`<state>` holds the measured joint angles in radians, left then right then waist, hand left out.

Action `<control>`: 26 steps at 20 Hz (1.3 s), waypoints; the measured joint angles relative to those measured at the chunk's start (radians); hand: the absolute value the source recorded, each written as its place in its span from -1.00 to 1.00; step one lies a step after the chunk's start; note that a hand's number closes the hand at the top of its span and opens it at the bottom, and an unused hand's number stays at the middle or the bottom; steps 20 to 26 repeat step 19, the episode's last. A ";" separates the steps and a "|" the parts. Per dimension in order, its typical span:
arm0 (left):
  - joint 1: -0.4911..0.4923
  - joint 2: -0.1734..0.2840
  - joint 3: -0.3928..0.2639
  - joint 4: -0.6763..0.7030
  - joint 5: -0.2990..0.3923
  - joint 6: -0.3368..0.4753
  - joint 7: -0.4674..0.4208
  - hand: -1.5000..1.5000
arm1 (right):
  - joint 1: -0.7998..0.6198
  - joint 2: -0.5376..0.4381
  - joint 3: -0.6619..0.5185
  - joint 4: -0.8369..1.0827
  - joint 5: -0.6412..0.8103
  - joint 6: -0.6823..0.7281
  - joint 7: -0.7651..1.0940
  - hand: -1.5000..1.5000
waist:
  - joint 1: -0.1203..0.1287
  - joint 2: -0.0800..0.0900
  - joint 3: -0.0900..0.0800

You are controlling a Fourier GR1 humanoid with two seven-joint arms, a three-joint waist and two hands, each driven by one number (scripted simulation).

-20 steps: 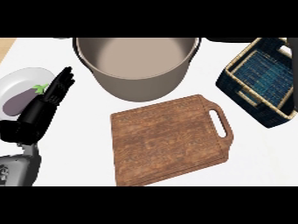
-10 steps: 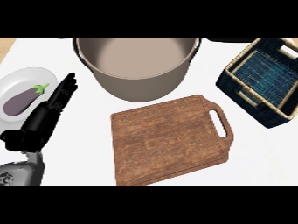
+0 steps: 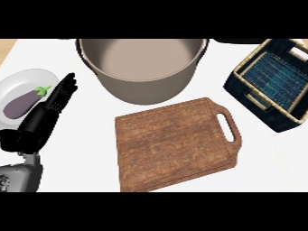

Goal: Pick the croissant from the cutting board and place it in the basket

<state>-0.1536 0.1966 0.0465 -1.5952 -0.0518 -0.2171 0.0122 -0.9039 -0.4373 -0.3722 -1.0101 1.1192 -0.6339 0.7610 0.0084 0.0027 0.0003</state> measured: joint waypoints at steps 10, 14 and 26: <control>-0.029 -0.008 0.008 0.005 -0.009 -0.002 0.017 0.00 | -0.025 -0.060 -0.007 0.081 -0.114 -0.047 -0.139 -1.00 | -0.001 -0.001 0.000; -0.036 -0.012 0.010 0.006 -0.008 -0.002 0.020 0.00 | -0.042 -0.069 -0.027 0.044 -0.180 -0.067 -0.168 -1.00 | -0.003 -0.002 0.000; -0.021 -0.002 0.022 0.002 -0.001 -0.013 0.021 0.00 | -0.019 -0.089 -0.079 -0.058 -0.255 -0.065 -0.125 -1.00 | -0.011 -0.005 0.000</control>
